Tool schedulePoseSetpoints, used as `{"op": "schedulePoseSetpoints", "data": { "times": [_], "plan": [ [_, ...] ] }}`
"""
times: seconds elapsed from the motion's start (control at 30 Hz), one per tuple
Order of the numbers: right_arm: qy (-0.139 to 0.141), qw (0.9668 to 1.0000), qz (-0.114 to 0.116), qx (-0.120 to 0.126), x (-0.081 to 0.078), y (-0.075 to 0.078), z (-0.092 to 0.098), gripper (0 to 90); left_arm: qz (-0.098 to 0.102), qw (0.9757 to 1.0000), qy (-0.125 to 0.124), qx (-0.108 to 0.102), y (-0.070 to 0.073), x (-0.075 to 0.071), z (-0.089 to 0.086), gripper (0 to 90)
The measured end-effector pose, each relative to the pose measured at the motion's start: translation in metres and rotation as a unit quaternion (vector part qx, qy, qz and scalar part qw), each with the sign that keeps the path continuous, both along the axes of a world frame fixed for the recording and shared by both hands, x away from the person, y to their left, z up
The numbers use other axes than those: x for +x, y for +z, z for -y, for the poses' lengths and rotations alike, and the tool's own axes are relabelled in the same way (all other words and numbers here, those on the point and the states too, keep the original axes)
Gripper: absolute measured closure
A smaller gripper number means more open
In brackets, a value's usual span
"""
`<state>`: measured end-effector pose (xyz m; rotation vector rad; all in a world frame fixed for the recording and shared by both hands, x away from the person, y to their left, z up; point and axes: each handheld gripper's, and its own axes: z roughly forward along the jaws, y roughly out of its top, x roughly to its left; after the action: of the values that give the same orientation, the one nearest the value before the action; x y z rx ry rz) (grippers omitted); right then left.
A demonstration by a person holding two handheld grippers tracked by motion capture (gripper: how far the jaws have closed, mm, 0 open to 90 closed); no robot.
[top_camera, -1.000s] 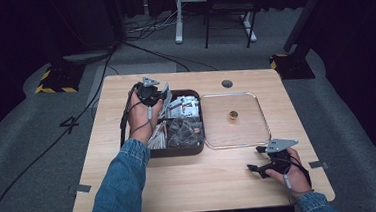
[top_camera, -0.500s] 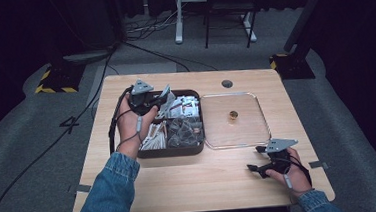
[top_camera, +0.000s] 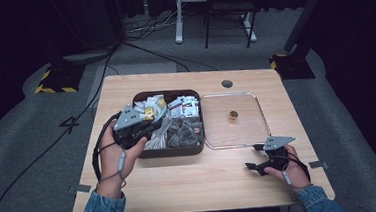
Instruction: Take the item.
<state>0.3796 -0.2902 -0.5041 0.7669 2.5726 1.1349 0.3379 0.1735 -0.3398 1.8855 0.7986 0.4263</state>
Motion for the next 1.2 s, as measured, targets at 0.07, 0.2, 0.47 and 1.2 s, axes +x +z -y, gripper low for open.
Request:
{"op": "schedulePoseSetpoints", "data": {
  "times": [0.07, 0.2, 0.47, 1.2],
  "plan": [
    [0.001, 1.0, 0.0, 0.0, 0.001, 0.0, -0.001, 17.0, -0.002, 1.0, -0.005, -0.006, -0.005, -0.01, -0.004, 89.1],
    [0.002, 1.0, 0.0, 0.001, 0.001, 0.0, -0.001, 17.0, -0.008, 0.9999, -0.01, 0.008, -0.01, -0.02, -0.007, 89.1],
    [0.003, 1.0, 0.0, 0.0, 0.002, 0.0, -0.001, 17.0, -0.001, 0.9988, -0.038, 0.03, -0.015, -0.037, 0.0, 89.0],
    [0.006, 1.0, 0.0, 0.001, 0.002, 0.0, -0.001, 17.0, -0.026, 0.989, -0.094, 0.112, -0.082, -0.058, 0.028, 88.9]
  ]
}}
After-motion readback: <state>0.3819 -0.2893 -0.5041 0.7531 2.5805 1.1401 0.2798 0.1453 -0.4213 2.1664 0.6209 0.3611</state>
